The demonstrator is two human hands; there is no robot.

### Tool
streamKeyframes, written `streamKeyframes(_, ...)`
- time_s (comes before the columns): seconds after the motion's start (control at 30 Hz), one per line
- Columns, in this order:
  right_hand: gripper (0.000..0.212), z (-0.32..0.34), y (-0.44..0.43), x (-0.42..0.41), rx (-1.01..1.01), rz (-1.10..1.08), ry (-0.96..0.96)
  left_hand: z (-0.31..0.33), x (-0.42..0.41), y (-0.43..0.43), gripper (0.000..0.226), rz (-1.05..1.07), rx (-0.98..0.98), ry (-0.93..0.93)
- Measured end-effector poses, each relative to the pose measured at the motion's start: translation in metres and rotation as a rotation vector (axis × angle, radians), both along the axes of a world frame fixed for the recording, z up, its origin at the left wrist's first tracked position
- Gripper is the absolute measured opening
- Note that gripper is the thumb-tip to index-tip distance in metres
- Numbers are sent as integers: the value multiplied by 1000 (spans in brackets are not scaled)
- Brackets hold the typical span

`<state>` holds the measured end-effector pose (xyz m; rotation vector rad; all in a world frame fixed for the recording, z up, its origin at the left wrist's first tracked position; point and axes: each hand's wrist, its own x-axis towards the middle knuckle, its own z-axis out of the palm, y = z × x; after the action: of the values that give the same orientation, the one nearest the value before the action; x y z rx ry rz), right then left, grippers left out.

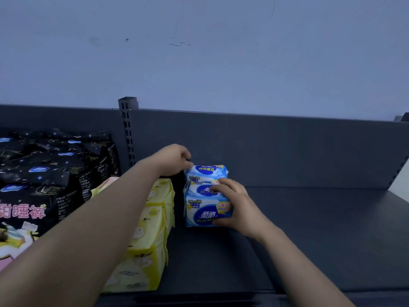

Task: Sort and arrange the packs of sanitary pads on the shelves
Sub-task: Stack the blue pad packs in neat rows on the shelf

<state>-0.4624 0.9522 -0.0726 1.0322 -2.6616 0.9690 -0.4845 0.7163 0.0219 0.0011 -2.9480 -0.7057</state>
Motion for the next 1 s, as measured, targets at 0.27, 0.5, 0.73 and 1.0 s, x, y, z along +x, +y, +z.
streamKeyframes(0.27, 96, 14, 9, 13, 50, -28, 38, 18, 72, 8, 37, 11, -232, 50)
streamKeyframes(0.5, 61, 46, 9, 28, 5, -40, 177, 4, 131, 33, 41, 140, -156, 180)
streamKeyframes(0.73, 56, 57, -27, 52, -52, 124, 203, -6, 189, 30, 47, 337, -157, 259)
streamKeyframes(1.0, 53, 68, -106, 140, -108, 448, 252, -13, 316, -13, 44, 595, -123, 412)
